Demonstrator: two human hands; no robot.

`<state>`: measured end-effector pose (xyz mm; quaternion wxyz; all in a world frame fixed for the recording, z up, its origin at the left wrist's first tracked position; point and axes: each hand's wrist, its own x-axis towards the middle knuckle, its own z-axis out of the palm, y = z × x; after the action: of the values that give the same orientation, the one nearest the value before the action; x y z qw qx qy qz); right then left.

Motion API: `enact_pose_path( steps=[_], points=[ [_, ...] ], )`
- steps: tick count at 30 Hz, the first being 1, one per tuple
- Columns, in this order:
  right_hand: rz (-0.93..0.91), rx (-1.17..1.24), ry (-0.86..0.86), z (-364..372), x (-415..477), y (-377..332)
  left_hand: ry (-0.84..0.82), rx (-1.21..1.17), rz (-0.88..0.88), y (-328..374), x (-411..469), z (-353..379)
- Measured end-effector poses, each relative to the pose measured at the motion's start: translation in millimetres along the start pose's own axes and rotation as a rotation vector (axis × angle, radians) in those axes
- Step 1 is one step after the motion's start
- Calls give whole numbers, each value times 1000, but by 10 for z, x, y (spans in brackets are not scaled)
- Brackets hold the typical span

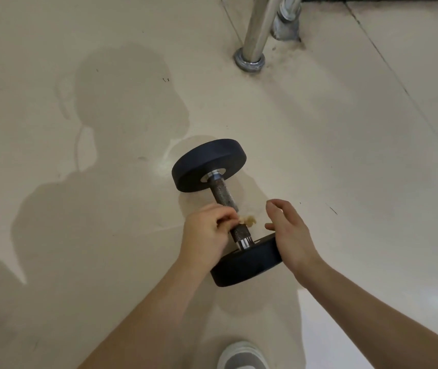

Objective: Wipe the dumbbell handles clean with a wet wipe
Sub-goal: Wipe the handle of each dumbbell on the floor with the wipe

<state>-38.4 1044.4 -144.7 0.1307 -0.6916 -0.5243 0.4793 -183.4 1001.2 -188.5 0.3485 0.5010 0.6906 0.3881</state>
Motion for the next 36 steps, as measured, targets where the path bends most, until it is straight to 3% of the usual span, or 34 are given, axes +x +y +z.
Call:
enact_pose_path(
  steps=[2,6,11,15,20,26,30,32,36],
  points=[
    [-19,-9,-4,34,-10,11,-12,54,13,-24,138,-58],
    [-60,-4,0,90,-32,15,257,96,-110,86,254,-49],
    [-68,7,12,63,16,54,61,101,-114,25,6,-99],
    [-87,-1,5,88,16,68,289,33,-113,22,277,-173],
    [-109,-19,37,104,10,59,156,114,-56,-30,226,-155],
    [-36,108,37,-28,79,43,113,71,-133,72,144,-128],
    [21,202,80,-114,153,56,-182,-6,-87,149,-102,9],
    [19,214,90,-107,168,78,-235,-11,-80,129,-4,-32],
    [-22,210,86,-64,129,77,199,-52,-199,41,312,-133]
  ],
)
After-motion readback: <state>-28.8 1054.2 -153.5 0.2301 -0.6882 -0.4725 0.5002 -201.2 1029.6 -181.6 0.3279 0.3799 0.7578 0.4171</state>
